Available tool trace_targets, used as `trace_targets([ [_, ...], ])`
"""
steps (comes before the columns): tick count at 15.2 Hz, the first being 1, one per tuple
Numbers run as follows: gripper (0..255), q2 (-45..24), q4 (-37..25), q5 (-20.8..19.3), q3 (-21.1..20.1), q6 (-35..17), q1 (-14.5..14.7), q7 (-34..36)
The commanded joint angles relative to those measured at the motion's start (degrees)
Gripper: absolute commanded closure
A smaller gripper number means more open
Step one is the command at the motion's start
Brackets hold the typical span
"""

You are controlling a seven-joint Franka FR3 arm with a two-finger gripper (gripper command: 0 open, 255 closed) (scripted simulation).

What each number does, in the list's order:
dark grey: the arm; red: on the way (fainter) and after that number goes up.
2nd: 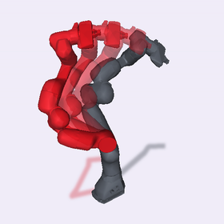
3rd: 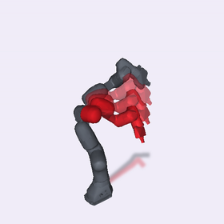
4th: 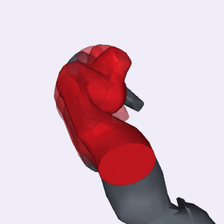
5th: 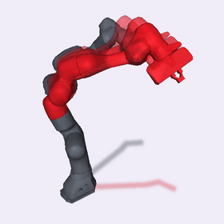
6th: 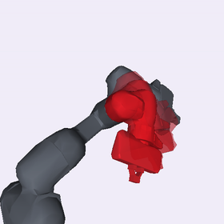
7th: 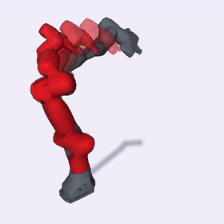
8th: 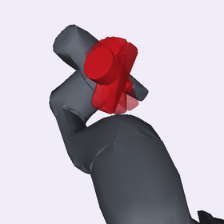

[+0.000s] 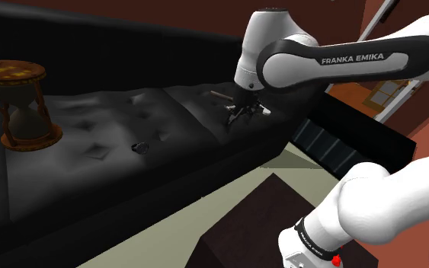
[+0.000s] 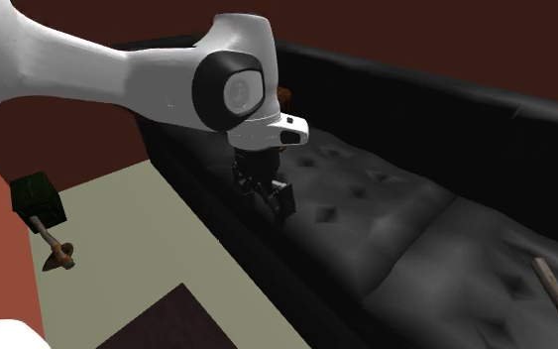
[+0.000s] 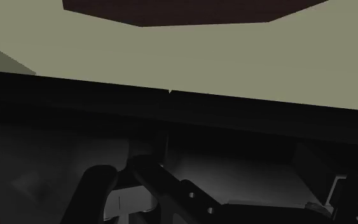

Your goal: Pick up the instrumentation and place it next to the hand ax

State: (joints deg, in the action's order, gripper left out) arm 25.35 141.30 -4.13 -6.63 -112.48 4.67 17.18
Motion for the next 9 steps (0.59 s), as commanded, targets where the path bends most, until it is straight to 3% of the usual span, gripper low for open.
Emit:
trace_targets([
  [1, 0, -4.1, -1.3, -0.8, -1.4, -3.6, 0.2, 1.7],
  [9, 0, -20.4, -8.6, -7.5, -6.4, -14.2, 1.0, 10.4],
])
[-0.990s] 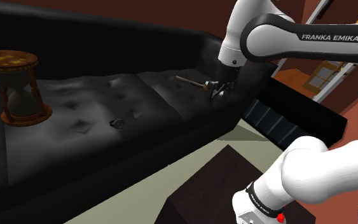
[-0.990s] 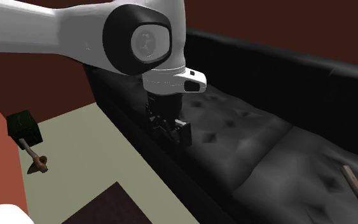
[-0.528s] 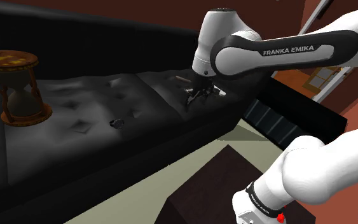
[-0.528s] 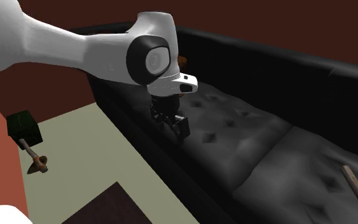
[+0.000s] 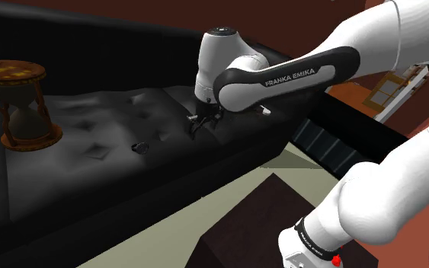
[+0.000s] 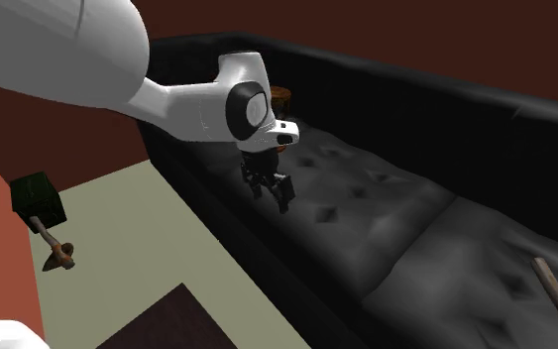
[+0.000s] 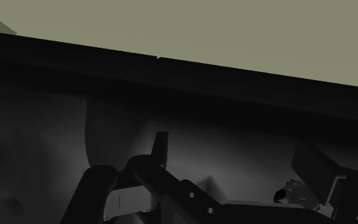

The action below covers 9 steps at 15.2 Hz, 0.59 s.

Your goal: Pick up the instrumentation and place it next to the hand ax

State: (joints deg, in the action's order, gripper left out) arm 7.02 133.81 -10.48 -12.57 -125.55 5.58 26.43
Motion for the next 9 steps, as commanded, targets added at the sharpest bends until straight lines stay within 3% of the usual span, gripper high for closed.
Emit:
trace_targets([
  [1, 0, -4.2, -2.4, -2.4, -0.9, -2.1, 0.2, 2.4],
  [9, 0, -21.5, -15.3, -13.9, -1.9, -6.2, 3.6, 12.4],
])
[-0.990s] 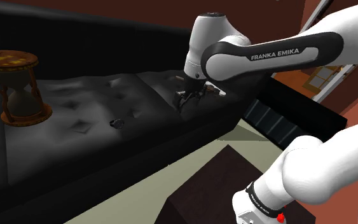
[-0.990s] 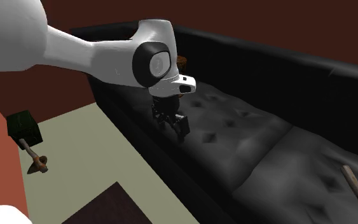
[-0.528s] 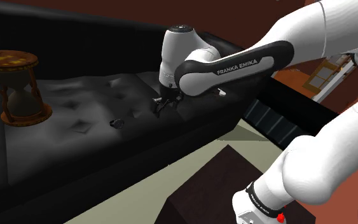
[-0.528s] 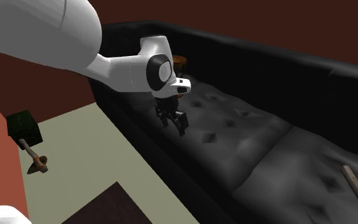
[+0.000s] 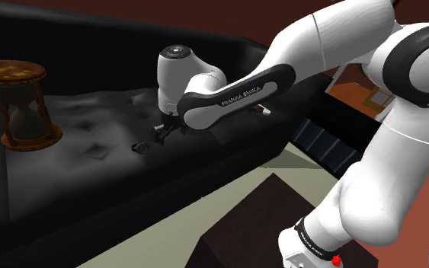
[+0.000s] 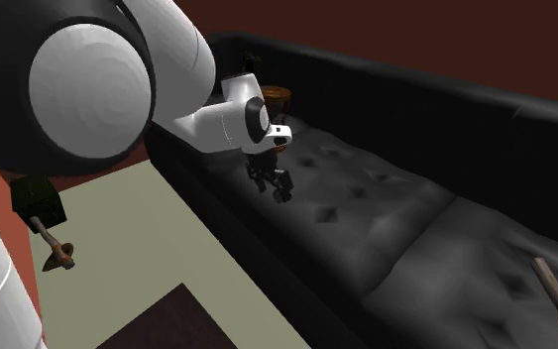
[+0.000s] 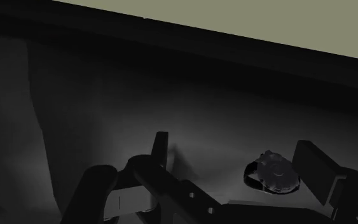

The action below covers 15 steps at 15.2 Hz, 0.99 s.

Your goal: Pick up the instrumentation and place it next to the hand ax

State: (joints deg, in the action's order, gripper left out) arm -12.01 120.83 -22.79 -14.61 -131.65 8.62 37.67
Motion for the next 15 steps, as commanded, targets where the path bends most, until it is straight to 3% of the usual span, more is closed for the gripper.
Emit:
trace_targets([
  [1, 0, -4.6, -4.3, -2.9, 0.3, -0.3, 1.3, 2.2],
  [9, 0, -22.0, -22.7, -11.1, 2.8, 0.8, 7.8, 7.4],
  [15, 0, -25.6, -24.4, -12.5, 3.8, -1.3, 8.0, 8.0],
])
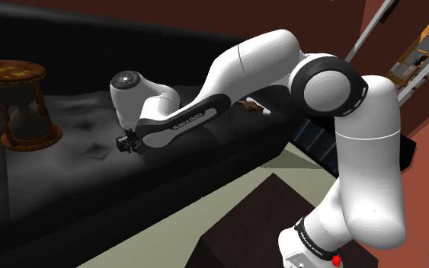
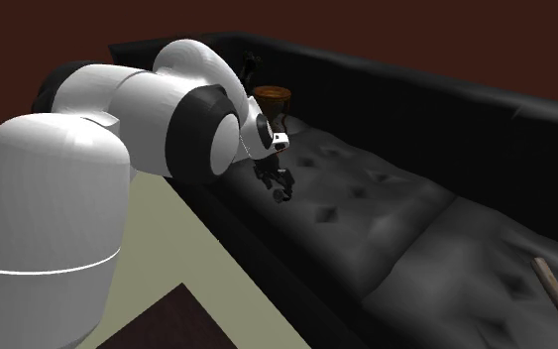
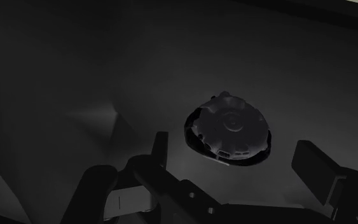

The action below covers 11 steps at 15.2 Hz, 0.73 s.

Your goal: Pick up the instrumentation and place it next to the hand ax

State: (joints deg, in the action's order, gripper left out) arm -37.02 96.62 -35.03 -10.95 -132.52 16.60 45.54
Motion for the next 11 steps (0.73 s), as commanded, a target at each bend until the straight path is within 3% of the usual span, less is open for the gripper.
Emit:
trace_targets([
  [1, 0, -1.2, -0.3, -0.5, 0.4, -0.9, 0.0, 0.3],
  [10, 0, -2.0, -0.6, -0.8, 0.6, -1.5, 0.0, 0.4],
  [11, 255, -2.0, -0.6, -0.8, 0.6, -1.5, 0.0, 0.4],
])
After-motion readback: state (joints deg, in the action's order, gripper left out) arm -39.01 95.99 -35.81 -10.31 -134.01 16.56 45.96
